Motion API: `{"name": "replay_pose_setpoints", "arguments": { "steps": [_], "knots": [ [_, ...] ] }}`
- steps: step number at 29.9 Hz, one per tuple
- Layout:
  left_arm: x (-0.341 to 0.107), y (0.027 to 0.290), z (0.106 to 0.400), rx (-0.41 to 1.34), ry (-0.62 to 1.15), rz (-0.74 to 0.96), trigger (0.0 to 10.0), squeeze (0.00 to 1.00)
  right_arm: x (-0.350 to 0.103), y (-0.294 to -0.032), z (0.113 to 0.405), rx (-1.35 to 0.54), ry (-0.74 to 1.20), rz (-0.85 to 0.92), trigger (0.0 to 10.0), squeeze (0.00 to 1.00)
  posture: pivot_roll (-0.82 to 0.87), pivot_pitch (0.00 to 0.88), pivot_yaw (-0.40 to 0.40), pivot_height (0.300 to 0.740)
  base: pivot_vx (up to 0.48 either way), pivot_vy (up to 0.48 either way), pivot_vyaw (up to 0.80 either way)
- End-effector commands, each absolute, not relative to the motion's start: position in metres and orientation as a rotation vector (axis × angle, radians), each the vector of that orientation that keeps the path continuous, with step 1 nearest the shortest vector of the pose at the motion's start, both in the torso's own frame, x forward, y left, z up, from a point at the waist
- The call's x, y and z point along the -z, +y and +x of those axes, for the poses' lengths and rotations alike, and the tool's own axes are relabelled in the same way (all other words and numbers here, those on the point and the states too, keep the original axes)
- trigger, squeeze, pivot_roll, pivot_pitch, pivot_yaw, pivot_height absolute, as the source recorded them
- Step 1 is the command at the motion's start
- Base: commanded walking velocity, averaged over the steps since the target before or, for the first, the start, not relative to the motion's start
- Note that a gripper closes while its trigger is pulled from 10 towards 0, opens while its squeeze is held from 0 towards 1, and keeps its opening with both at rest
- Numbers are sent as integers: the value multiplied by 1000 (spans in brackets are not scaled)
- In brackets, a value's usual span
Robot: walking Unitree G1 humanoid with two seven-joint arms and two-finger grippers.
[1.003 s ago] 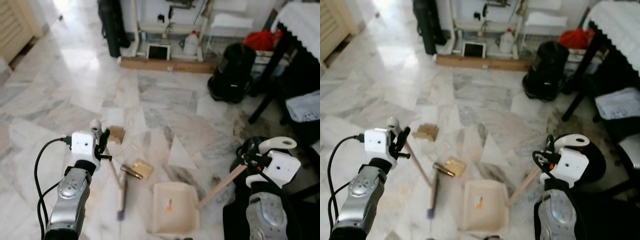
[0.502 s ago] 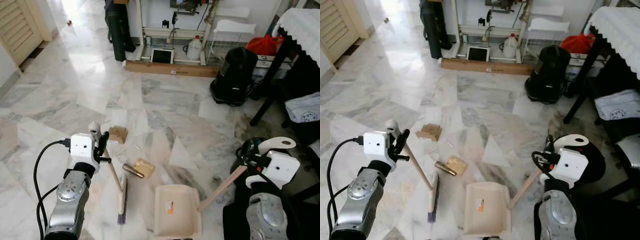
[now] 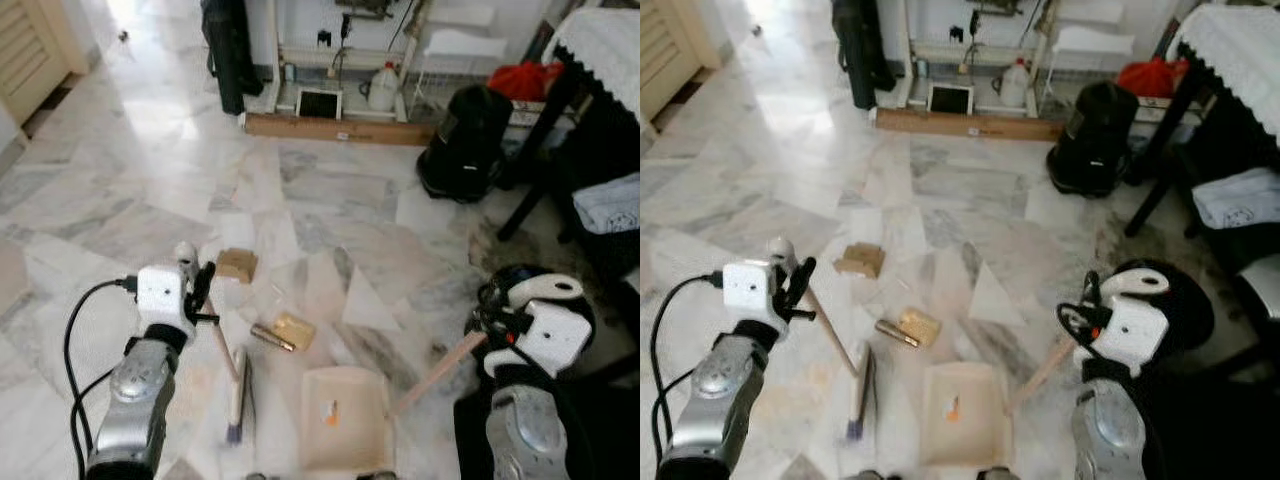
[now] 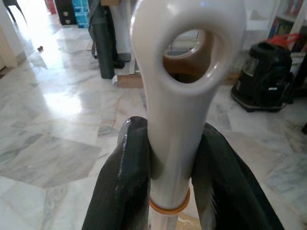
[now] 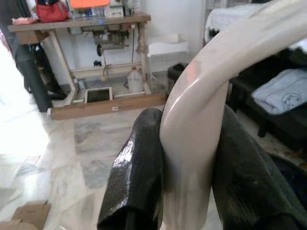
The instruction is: Sweep floor
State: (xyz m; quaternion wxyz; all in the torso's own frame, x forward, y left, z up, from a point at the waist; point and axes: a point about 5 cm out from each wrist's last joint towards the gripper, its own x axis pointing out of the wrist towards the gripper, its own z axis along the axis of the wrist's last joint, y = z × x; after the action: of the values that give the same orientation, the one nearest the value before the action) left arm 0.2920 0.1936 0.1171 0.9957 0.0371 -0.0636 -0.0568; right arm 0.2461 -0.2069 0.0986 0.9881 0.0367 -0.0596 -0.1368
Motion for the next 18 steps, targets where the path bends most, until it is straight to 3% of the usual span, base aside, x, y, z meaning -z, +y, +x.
{"name": "replay_pose_setpoints", "arguments": {
  "steps": [1,3,13,18],
  "knots": [
    [-122,198,291,108,-151,85,10000,0,-104,-207,247,276,-142,86,10000,0,37,152,-33,740,0,304,-800],
    [-123,198,291,109,-152,85,10000,0,-104,-207,248,277,-144,76,10000,0,38,151,-32,740,0,304,-800],
    [-124,197,292,117,-158,83,10000,0,-105,-205,247,272,-153,67,10000,0,39,153,-29,740,0,285,0],
    [-125,194,292,135,-165,81,10000,0,-105,-206,247,277,-153,69,10000,0,38,154,-29,740,0,0,0]
  ]
}}
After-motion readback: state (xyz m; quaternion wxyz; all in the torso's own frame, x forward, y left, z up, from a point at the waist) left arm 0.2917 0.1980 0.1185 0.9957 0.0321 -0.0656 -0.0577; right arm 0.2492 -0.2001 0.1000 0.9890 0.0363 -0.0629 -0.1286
